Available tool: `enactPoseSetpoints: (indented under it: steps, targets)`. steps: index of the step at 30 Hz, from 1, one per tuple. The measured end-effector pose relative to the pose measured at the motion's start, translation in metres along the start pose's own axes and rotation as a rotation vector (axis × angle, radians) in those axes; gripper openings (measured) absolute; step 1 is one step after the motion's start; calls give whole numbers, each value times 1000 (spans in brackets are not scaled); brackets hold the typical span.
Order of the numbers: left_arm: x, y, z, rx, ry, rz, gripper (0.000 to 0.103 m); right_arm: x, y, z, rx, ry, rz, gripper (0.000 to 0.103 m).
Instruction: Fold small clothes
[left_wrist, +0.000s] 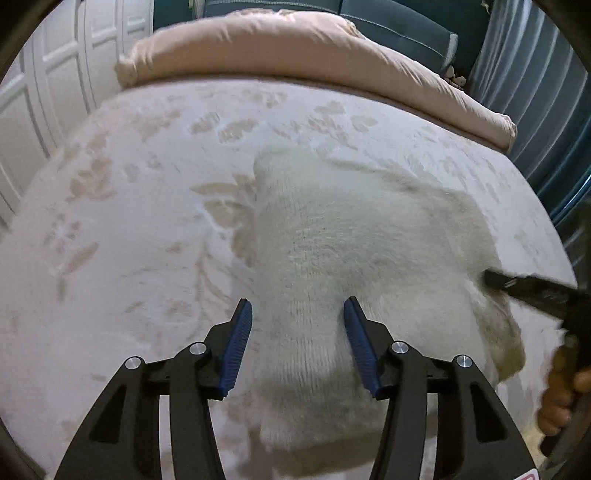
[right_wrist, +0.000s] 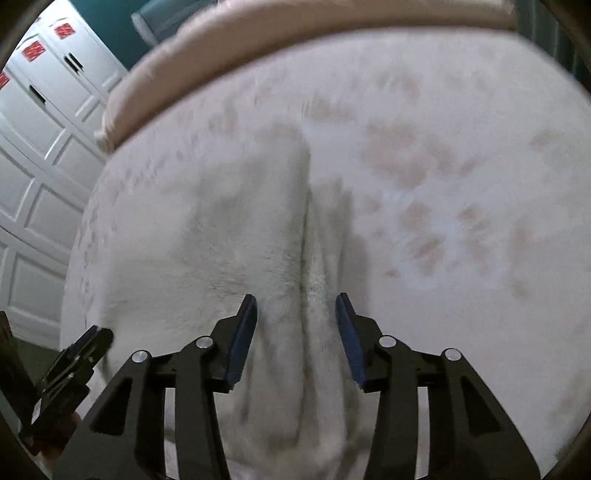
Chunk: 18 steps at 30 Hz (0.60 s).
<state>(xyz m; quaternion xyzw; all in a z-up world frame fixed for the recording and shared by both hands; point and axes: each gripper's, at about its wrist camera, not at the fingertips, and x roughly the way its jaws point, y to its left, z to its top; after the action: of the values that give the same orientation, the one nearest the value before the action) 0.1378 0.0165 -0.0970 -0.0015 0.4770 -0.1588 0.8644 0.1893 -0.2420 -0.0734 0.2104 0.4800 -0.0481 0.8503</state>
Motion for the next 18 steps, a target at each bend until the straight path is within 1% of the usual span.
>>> enactPoseSetpoints:
  steps: [1, 3, 5, 6, 7, 8, 9, 10, 12, 14, 15, 17, 18]
  targets:
    - [-6, -1, 0, -3, -6, 3, 51, -20, 10, -3, -33, -43, 9, 43]
    - [-17, -7, -3, 12, -10, 25, 51, -42, 25, -14, -99, -74, 9, 43]
    - [-12, -11, -3, 39, 16, 62, 51, -35, 36, -23, -165, -46, -22, 42]
    - [-8, -15, -8, 47, 38, 85, 51, -24, 39, -32, -214, -14, -73, 40]
    - [-3, -17, -12, 50, 54, 103, 53, -11, 35, -36, -240, 29, -116, 39]
    - [3, -17, -16, 52, 70, 118, 53, 5, 27, -46, -245, 81, -153, 39]
    - [5, -18, -23, 46, 78, 121, 54, 22, 19, -54, -229, 119, -162, 39]
    - [4, -19, -27, 42, 81, 122, 54, 22, 15, -56, -216, 104, -157, 39]
    - [-6, -25, -32, 50, 73, 153, 54, 2, 17, -51, -181, 81, -136, 38]
    - [-15, -31, -34, 67, 61, 166, 54, -21, 17, -49, -139, 38, -112, 40]
    - [-21, -34, -36, 68, 59, 169, 55, -34, 18, -51, -132, 14, -108, 43]
    - [-28, -36, -40, 61, 53, 174, 60, -49, 22, -59, -143, -19, -135, 54]
    - [-33, -39, -44, 56, 49, 183, 61, -56, 23, -65, -148, -36, -165, 63]
